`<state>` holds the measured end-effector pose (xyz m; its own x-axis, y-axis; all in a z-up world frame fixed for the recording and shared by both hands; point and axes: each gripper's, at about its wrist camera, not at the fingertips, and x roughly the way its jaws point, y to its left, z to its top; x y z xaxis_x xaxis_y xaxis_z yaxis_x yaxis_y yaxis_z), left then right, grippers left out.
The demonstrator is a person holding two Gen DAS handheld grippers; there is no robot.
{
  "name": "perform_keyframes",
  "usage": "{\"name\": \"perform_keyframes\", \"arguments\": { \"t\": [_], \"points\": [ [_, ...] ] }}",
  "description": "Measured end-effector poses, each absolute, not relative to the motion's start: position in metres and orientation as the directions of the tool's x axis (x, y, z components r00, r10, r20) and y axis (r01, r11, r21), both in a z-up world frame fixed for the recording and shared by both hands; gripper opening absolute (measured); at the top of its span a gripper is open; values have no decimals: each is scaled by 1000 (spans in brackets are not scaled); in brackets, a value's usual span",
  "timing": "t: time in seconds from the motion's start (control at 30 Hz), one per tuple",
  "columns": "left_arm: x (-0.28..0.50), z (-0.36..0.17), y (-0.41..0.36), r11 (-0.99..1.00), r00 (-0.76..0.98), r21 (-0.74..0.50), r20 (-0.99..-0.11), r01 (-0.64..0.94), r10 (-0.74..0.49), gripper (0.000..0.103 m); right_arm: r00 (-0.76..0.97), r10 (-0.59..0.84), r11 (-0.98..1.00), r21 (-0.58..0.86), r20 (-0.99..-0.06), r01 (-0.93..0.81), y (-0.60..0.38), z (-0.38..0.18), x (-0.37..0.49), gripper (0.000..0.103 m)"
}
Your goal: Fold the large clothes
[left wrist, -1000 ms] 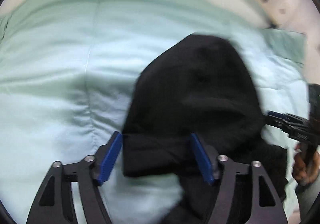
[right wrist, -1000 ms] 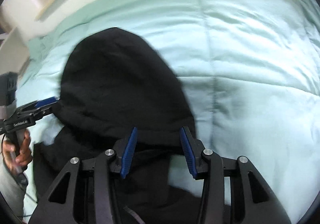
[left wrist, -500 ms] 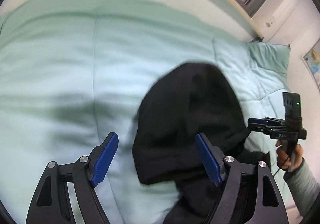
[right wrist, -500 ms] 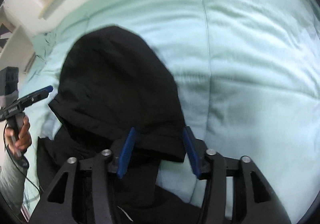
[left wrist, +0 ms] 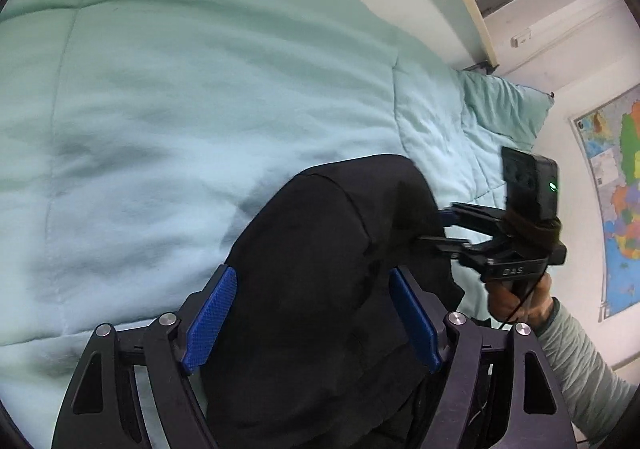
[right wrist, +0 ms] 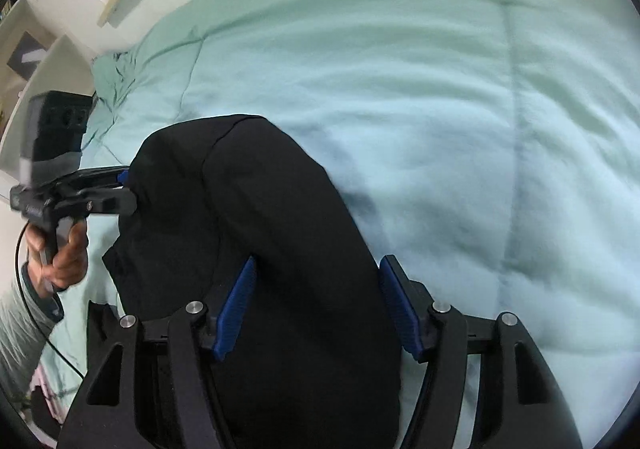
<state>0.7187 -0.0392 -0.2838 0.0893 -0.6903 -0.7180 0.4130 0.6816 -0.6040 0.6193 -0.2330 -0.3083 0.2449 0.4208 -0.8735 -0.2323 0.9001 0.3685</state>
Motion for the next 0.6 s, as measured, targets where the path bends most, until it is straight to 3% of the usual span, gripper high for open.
{"name": "perform_keyframes", "arguments": {
  "t": [0.07,0.13,0.23,0.6],
  "points": [
    [715,-281,-42,681,88,-585,-727,440,-681,31,247,415,899,351,-876,-263,-219,-311,620,62],
    [704,-276,-38,690,106,-547,-742,475,-662,17,253,402,898,324,-880,-299,-213,-306,613,21],
    [684,-258,-38,694,146,-515,-741,502,-655,13,306,378,899,268,-874,-346,-202,-286,592,12],
    [495,-128,-12,666,291,-352,-696,658,-656,12,559,300,899,34,-773,-436,-166,-149,395,12]
  ]
}}
